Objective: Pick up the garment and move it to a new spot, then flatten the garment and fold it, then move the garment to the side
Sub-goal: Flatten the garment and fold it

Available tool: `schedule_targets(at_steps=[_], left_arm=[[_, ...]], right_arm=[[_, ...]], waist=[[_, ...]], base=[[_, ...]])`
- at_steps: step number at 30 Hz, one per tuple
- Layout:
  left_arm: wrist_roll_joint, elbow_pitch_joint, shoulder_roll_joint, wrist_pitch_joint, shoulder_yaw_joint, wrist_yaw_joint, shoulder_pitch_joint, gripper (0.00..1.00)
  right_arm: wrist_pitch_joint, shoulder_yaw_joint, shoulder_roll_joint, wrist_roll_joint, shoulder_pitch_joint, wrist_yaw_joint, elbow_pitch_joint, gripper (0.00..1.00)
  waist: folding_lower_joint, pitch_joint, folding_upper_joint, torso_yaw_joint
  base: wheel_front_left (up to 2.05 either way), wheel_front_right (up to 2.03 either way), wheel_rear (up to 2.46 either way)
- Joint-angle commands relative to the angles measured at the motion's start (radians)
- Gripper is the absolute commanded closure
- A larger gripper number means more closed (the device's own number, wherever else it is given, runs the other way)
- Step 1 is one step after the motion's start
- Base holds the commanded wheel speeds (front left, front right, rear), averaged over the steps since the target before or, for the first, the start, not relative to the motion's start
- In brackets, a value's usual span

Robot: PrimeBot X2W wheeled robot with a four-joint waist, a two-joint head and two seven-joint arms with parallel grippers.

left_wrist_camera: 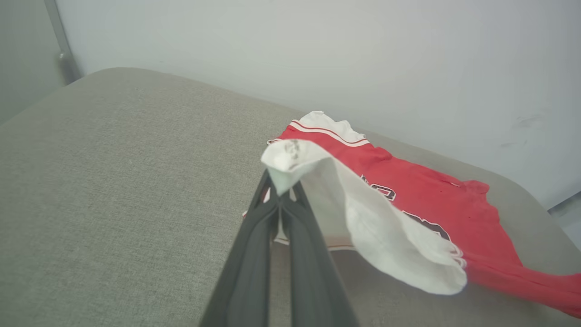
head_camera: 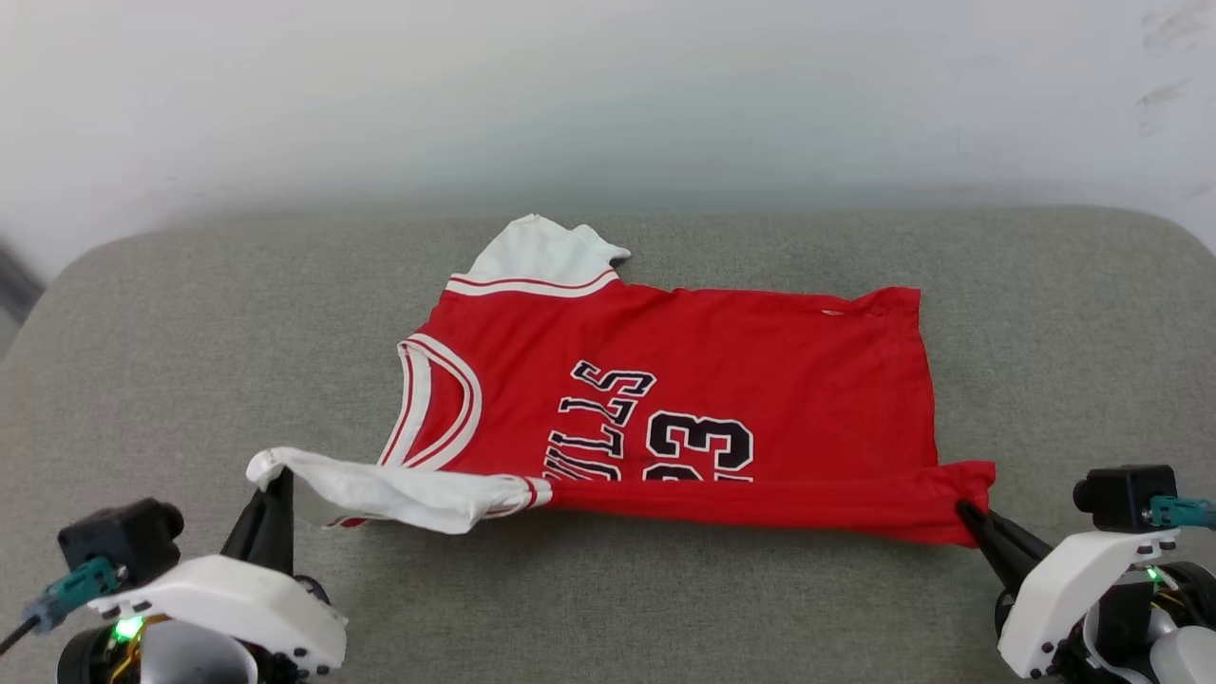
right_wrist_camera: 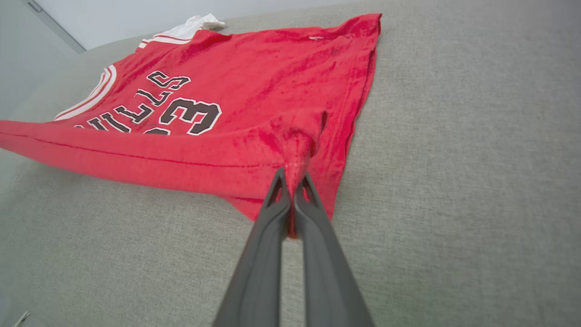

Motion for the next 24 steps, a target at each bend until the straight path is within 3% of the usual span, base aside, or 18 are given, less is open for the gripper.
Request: schedule_targets(at_steps=[1, 8, 12, 23, 24], left_arm=[[-0.008, 0.016, -0.001, 0.004, -0.001, -0.009, -0.032, 1.0], [-0.023, 0.223, -0.027, 0.021, -0.036, -0.093, -0.233, 1.0], [-0.016, 0.323, -0.046, 0.023, -0.062, -0.134, -0.351, 1.0], [-0.046, 0.661, -0.107, 0.066, -0.11, -0.217, -0.547, 1.0], [-0.052, 0.691, -0.112, 0.075, -0.112, -0.225, -0.554, 1.0]], right_arm=[[0.009, -0.014, 0.01, -0.009, 0.004, -0.001, -0.004, 1.0], [0.081, -0.055, 0.064, -0.088, -0.079, -0.001, 0.013, 1.0], [0.086, -0.054, 0.063, -0.108, -0.141, -0.001, 0.035, 1.0], [0.061, 0.044, 0.071, -0.109, -0.27, -0.001, 0.161, 1.0], [0.059, 0.055, 0.073, -0.108, -0.274, -0.001, 0.178, 0.93]], waist=[[0.0002, 0.013, 0.0, -0.003], [0.0002, 0.103, 0.0, -0.024], [0.0002, 0.174, 0.0, -0.03], [0.0002, 0.261, 0.0, -0.049], [0.0002, 0.26, 0.0, -0.05]], base=[[0.0, 0.0, 0.0], [0.0, 0.0, 0.0], [0.0, 0.0, 0.0], [0.0, 0.0, 0.0], [0.0, 0.0, 0.0]])
